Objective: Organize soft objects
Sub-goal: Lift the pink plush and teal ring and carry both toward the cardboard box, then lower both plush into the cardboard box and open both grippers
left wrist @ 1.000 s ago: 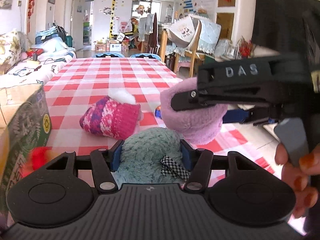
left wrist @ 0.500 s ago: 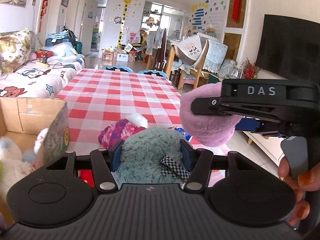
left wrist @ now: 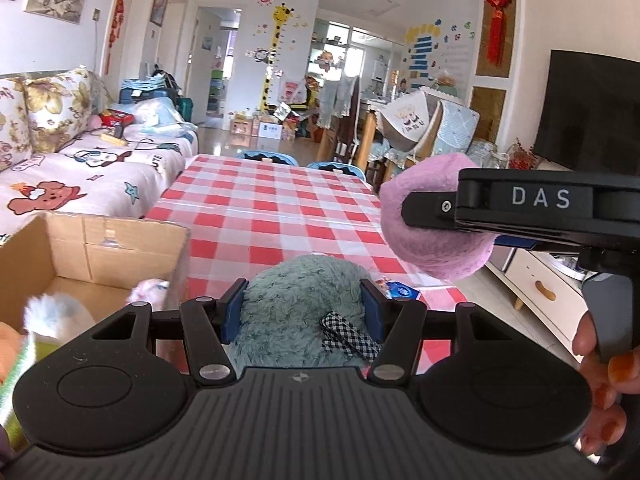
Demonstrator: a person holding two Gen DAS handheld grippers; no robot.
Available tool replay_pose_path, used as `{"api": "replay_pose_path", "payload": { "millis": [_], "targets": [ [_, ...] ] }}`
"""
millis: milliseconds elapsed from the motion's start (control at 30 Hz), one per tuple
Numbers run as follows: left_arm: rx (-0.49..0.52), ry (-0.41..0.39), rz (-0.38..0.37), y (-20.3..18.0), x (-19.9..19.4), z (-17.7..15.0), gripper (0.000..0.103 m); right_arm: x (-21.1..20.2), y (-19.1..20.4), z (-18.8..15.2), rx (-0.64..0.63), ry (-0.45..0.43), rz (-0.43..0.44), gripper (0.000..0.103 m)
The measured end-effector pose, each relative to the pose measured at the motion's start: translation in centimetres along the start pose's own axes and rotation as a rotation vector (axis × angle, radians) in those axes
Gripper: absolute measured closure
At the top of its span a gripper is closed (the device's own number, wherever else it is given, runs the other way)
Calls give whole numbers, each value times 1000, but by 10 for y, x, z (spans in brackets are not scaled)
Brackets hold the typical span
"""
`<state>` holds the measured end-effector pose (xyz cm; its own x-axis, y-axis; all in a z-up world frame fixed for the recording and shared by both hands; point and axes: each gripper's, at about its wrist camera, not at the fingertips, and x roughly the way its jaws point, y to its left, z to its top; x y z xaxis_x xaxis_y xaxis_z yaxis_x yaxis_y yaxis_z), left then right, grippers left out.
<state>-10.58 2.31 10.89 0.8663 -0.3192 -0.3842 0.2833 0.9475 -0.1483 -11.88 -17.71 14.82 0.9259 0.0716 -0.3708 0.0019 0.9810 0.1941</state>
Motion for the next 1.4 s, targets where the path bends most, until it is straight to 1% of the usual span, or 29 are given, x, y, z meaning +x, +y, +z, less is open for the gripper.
{"api": "replay_pose_path", "payload": {
  "millis": [233, 467, 633, 1067, 1267, 1400],
  "targets": [
    [-14, -11, 27, 14, -5, 3, 32, 2, 22, 3, -57, -24, -4, 30],
    [-35, -25, 65, 34, -12, 8, 32, 6, 49, 5, -116, -38, 22, 30],
    [-58, -29, 99, 50, -12, 13, 31, 12, 67, 3, -155, -33, 44, 30],
    [-137, -33, 220, 89, -17, 16, 31, 29, 111, -2, -218, -14, 116, 29],
    [-159, -48, 266, 99, -21, 19, 31, 38, 130, -6, -241, 2, 155, 29],
    [-169, -45, 291, 104, -20, 19, 30, 43, 136, -8, -230, 13, 185, 29]
  ]
}}
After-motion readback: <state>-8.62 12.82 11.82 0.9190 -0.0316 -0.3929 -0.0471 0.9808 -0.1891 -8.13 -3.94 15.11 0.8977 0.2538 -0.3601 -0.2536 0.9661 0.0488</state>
